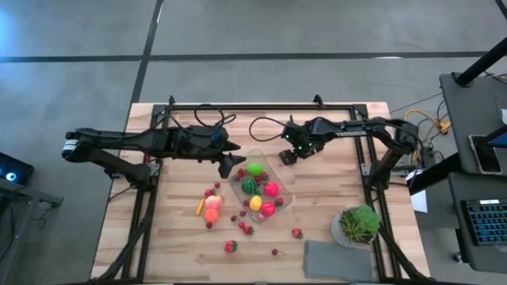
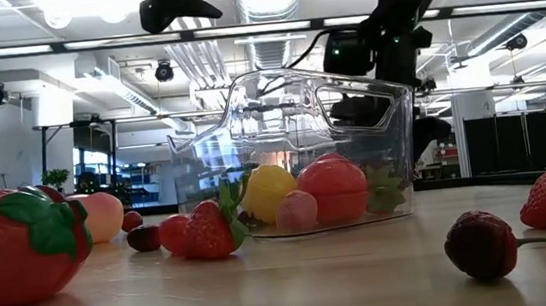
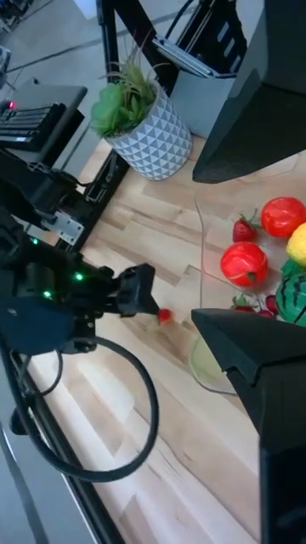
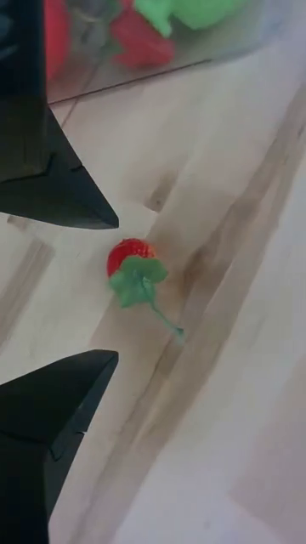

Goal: Pick and placing Produce into tupperware
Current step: Put the red strawberry into the transparent bin

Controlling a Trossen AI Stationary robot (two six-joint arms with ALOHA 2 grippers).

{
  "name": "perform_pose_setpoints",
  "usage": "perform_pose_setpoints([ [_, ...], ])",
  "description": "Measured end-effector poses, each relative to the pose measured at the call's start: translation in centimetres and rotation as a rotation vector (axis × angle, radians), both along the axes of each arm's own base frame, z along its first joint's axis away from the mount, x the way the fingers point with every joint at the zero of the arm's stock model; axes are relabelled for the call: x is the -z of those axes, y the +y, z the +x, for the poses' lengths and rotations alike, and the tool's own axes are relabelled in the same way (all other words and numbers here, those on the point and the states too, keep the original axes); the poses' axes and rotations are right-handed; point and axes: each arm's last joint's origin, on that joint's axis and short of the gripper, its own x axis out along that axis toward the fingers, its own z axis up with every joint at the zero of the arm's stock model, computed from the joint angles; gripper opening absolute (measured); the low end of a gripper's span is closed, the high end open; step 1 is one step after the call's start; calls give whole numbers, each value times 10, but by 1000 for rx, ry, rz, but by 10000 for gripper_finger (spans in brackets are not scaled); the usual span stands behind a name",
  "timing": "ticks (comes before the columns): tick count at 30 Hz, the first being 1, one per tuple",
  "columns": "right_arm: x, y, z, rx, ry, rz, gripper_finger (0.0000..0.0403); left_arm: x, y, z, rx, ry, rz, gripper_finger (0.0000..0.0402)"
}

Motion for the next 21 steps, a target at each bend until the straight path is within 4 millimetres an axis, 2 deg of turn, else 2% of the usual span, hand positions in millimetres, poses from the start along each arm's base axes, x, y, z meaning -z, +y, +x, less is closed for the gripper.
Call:
perform_pose_setpoints([
  [11,9,-3,10,80,25,25,237,0,0,0,1,-1,1,240],
  [21,29,-3,16,92,87,50,228,0,0,0,13,5,25,240],
])
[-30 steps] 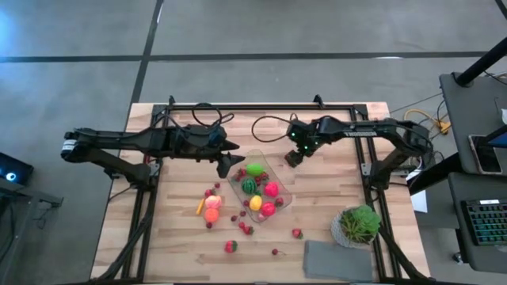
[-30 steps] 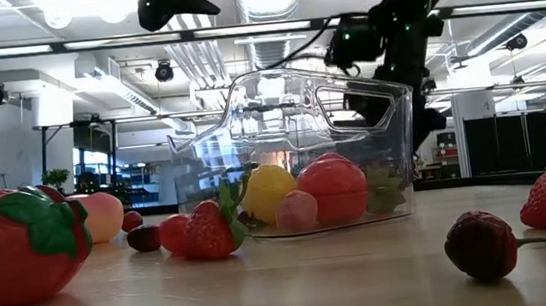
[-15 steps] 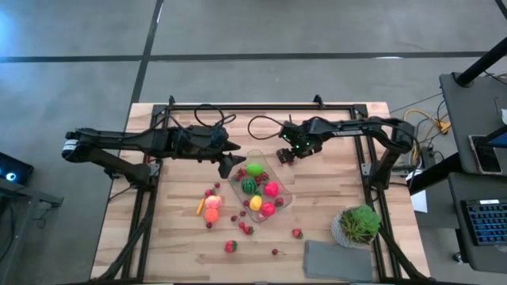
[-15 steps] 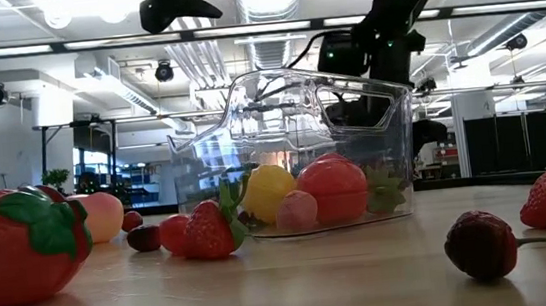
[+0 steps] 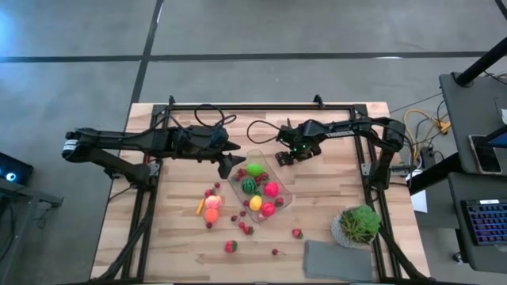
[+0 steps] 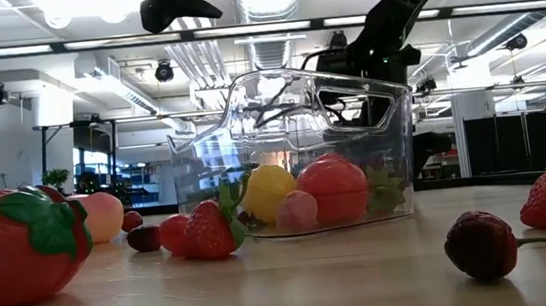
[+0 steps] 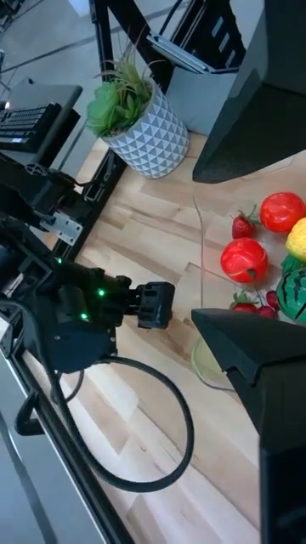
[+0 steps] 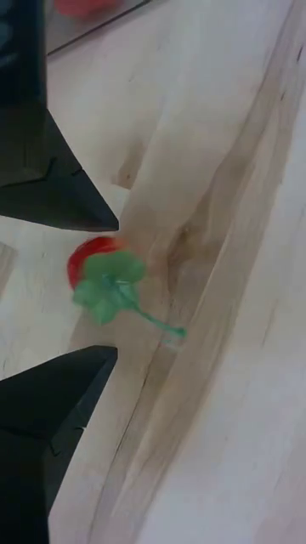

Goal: Pick and placing Produce into tupperware
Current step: Put the red strawberry into the transparent bin

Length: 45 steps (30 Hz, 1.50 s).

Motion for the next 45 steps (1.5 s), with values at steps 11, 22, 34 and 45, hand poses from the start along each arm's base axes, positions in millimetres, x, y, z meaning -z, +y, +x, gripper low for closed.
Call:
perform_pose_setpoints([
  [11,-3,1,2,-4,-9,-21,162,1,0,-1,4,13,6,240],
  [22,-4,7,4,-26,-14,-4,117,2,0,-1,16,25,29,240],
  [34,-84,24,-3,-142,-292,-71,120,2,0,-1,17,25,30,240],
  [45,-187,84,5,-535,-798,-237,121,4,0,-2,13,53,27,240],
])
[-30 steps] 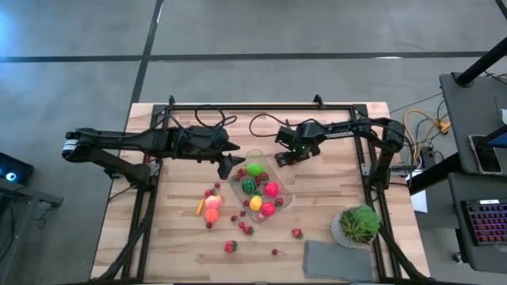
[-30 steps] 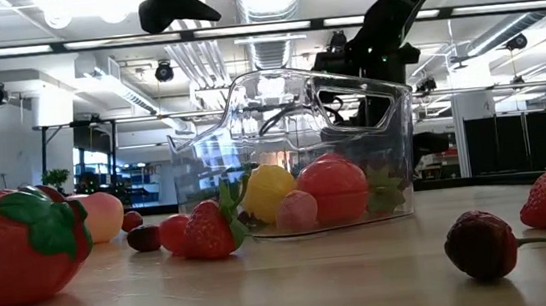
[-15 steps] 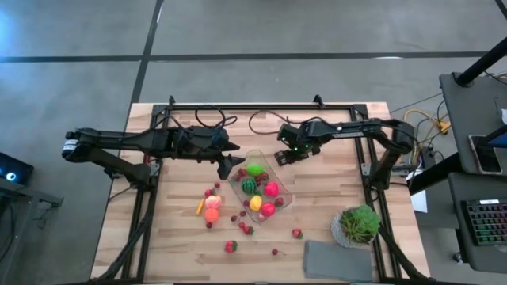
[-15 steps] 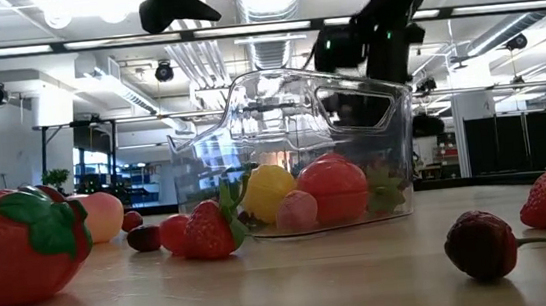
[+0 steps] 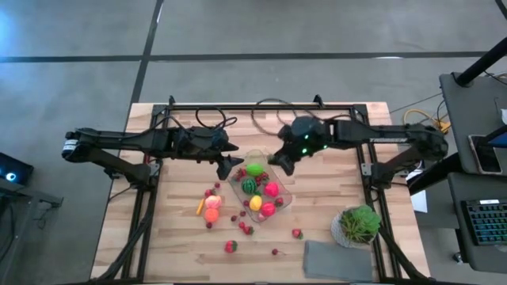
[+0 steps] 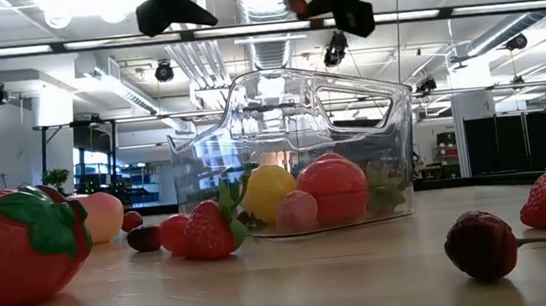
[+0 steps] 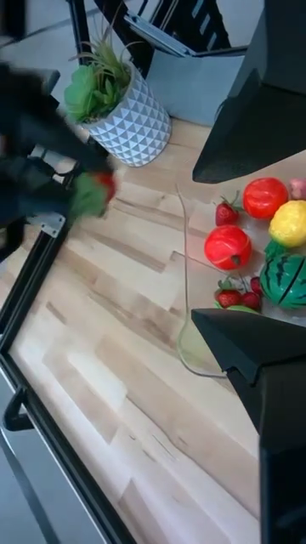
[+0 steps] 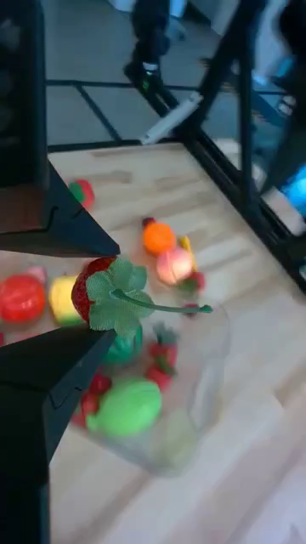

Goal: Pick and placing Produce into tupperware
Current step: Put the red strawberry into the transparent bin

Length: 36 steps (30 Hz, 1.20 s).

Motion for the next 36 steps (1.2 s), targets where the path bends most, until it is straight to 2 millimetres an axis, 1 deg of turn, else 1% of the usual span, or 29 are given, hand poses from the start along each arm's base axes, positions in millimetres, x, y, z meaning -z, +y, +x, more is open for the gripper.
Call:
perform_pose_setpoints([
  [3,11,10,11,-20,49,1,121,2,0,-3,-17,27,-29,240],
  [7,22,25,24,-10,96,-8,123,8,-1,-19,-49,148,-77,240],
  [9,25,35,31,-20,106,-19,131,8,-3,-26,-51,180,-84,240],
  [13,26,52,41,-13,106,-46,168,2,-7,-34,-29,154,-83,240],
  [16,22,56,46,45,90,-97,204,-1,-10,-37,-20,139,-80,240],
  [18,17,56,45,99,97,-108,226,-1,-13,-37,-15,138,-83,240],
  [21,7,56,36,119,155,-93,250,1,-18,-39,-2,157,-93,240],
  [24,1,60,13,106,333,-108,263,5,-26,-37,23,180,-84,240],
  [26,5,68,-3,64,485,-138,267,11,-31,-35,32,202,-84,240],
  [28,8,82,-15,-2,580,-172,267,16,-35,-35,23,210,-96,240],
  [30,11,98,-24,-65,623,-208,265,24,-39,-35,20,217,-115,240],
  [32,12,113,-29,-116,614,-240,262,35,-44,-35,18,225,-136,240],
  [36,17,134,-37,-108,599,-301,258,54,-54,-36,39,217,-167,240],
])
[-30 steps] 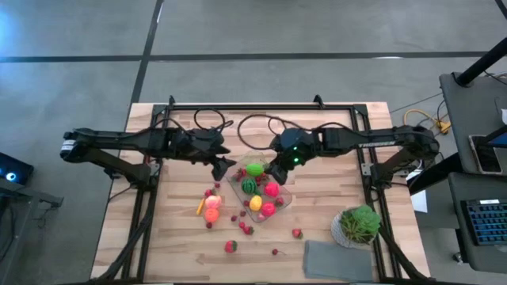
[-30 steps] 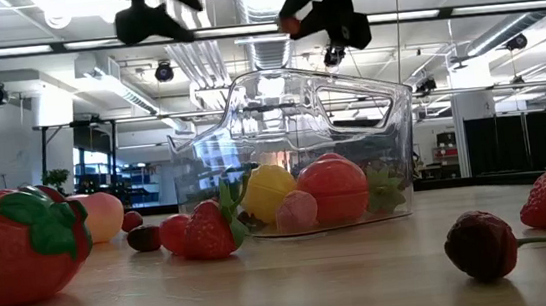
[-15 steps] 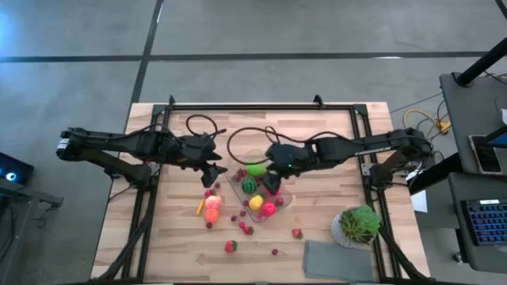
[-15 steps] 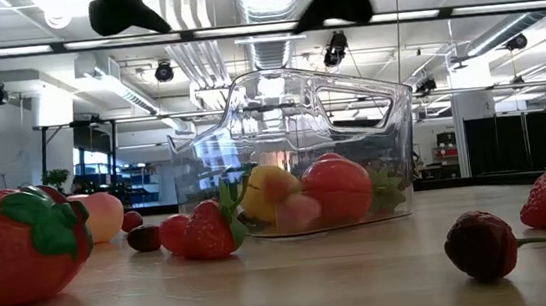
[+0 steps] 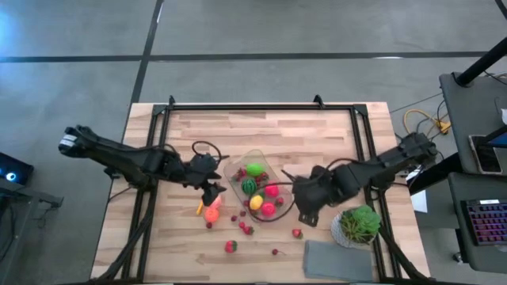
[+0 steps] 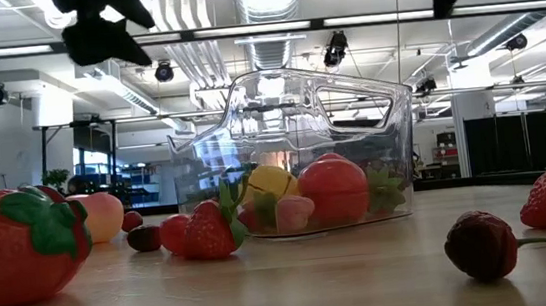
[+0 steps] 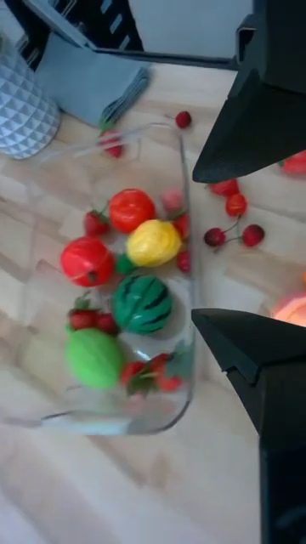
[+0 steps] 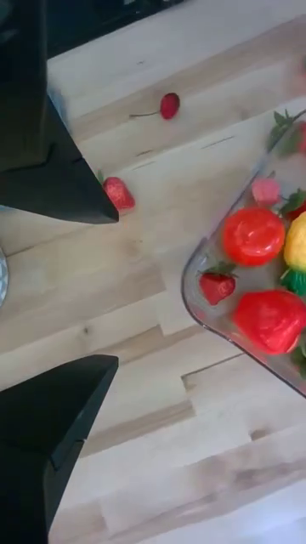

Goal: Pick and placing Produce into tupperware
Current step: Put the red strawberry into the transparent bin

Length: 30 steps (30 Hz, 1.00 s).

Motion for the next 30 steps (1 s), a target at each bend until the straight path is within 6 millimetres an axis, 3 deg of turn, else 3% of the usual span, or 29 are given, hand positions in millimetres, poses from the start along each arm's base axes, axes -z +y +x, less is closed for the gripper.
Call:
perform_pose_setpoints([
  [8,19,29,-21,-158,67,-58,255,30,-20,-4,-39,-9,-140,240],
  [14,41,41,-32,-237,91,-82,253,33,-26,-1,-73,-45,-218,240],
  [23,70,78,-41,-355,-66,6,246,35,-30,5,-63,-74,-233,240],
  [30,78,75,-31,-299,-174,7,237,36,-29,5,6,-71,-151,240],
])
